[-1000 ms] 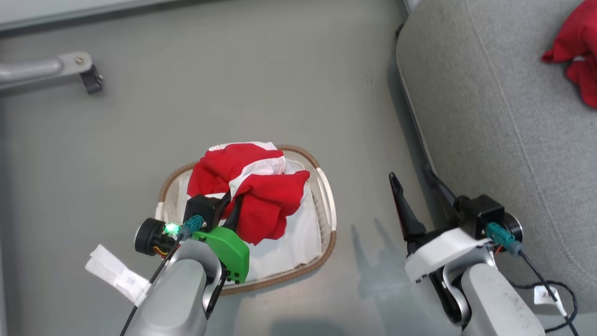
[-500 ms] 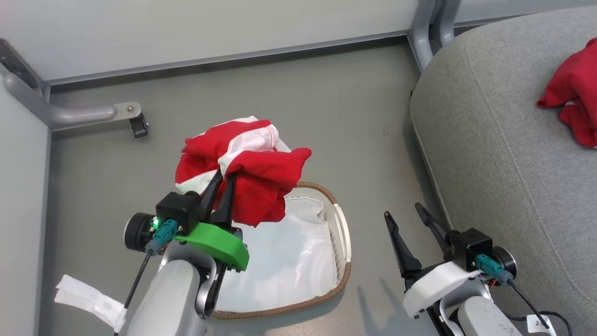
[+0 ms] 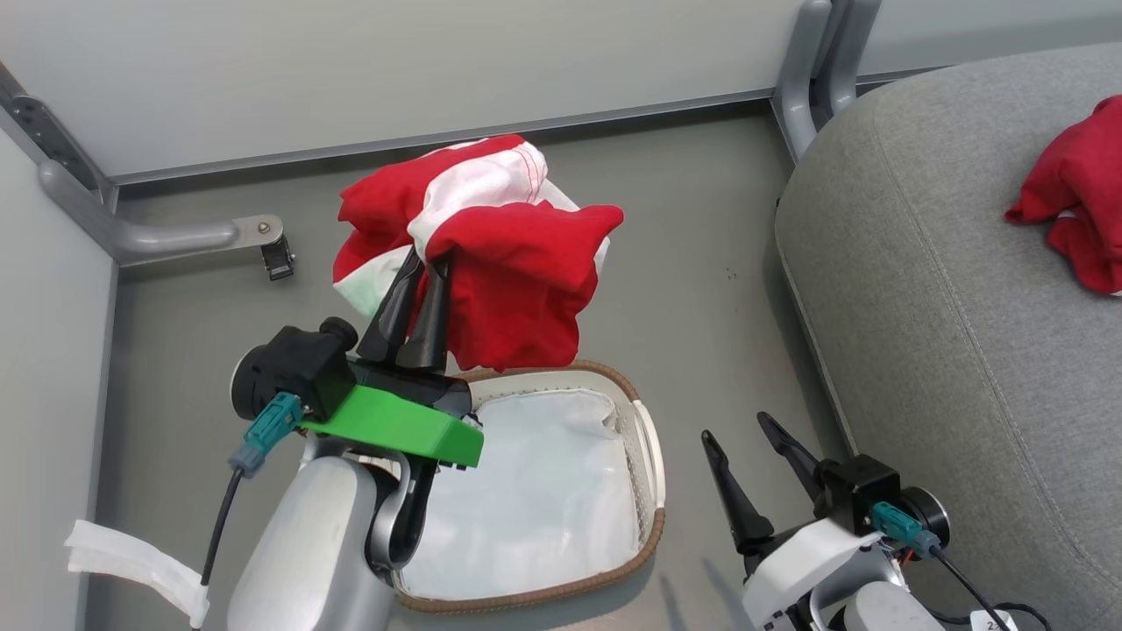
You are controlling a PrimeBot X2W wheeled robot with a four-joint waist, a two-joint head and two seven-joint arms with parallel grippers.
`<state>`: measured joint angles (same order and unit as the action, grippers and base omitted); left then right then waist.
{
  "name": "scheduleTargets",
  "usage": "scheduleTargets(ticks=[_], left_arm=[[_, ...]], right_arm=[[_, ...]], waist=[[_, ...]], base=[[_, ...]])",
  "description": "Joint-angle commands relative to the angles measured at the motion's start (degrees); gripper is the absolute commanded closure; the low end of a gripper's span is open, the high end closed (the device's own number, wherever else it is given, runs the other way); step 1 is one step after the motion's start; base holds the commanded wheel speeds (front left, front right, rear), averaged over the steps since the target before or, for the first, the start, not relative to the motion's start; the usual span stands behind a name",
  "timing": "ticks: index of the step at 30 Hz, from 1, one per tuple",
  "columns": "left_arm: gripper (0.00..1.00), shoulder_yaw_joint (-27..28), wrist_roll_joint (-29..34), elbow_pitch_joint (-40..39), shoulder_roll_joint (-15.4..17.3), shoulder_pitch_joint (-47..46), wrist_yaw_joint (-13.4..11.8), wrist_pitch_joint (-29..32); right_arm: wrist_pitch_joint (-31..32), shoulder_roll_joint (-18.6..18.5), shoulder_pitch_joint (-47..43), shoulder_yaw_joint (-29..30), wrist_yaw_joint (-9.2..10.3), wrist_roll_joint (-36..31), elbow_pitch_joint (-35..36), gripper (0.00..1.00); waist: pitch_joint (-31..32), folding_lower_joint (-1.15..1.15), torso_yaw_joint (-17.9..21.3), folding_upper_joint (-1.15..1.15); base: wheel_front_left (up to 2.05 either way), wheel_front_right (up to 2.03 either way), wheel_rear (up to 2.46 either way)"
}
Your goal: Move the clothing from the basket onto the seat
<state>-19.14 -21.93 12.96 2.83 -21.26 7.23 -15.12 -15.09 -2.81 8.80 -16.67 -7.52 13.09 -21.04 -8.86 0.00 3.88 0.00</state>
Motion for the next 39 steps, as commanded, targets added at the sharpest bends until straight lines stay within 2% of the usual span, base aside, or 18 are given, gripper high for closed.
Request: scheduleTargets(ticks=[1, 6, 13, 24, 32, 33, 35, 39], left_arm=[[1.0, -0.28, -0.43, -0.57, 0.16, 0.68, -0.19, -0.04], [1.0, -1.33, -1.53, -0.63, 0.17, 1.49, -0.45, -0.04], [1.0, -4.41, -2.86, -0.64, 0.17, 1.17, -0.51, -0.04], [1.0, -11.34, -6.22, -1.62, 0.18, -0.1, -0.64, -0.04], [1.0, -14.68, -7.97, -1.92, 0.18, -0.81, -0.55, -0.04], [1.0, -14.97, -8.11, -1.88, 0.17, -0.89, -0.56, -0.04], [1.0, -15.25, -8.21, -1.82, 0.17, -1.06, -0.71, -0.04], [1.0, -15.28, -8.42, -1.3, 0.17, -1.1, -0.94, -0.04]], right_arm=[[-0.11, -0.24, 0.51, -0.7, 0.06, 0.43, 0.28, 0.0], [-0.11, -0.21, 3.21, -5.33, 0.06, 2.23, 1.99, 0.0], [-0.11, -0.27, 11.0, -14.99, 0.06, 4.33, 2.08, 0.0], [-0.11, -0.27, 18.84, -19.17, 0.06, 5.25, -1.44, 0.0], [-0.11, -0.25, 21.68, -20.8, 0.06, 6.53, -2.51, 0.0], [-0.11, -0.27, 21.93, -20.93, 0.06, 6.71, -2.65, 0.15], [-0.11, -0.25, 22.38, -21.03, 0.06, 7.1, -2.76, 1.0], [-0.11, -0.24, 22.24, -21.05, 0.06, 9.16, -3.61, 1.0]], waist=[[0.17, 0.0, -0.12, 0.0], [0.32, 0.0, -0.68, 0.0], [0.42, 0.0, -3.21, 0.0], [-0.15, 0.0, -8.25, 0.0], [-0.54, 0.0, -9.24, 0.0], [-0.57, 0.0, -9.29, 0.0], [-0.66, 0.0, -9.37, 0.0], [-0.87, 0.0, -9.32, 0.0]], base=[[0.0, 0.0, 0.0], [0.0, 0.0, 0.0], [0.0, 0.0, 0.0], [0.0, 0.0, 0.0], [0.0, 0.0, 0.0], [0.0, 0.0, 0.0], [0.0, 0.0, 0.0], [0.0, 0.0, 0.0]])
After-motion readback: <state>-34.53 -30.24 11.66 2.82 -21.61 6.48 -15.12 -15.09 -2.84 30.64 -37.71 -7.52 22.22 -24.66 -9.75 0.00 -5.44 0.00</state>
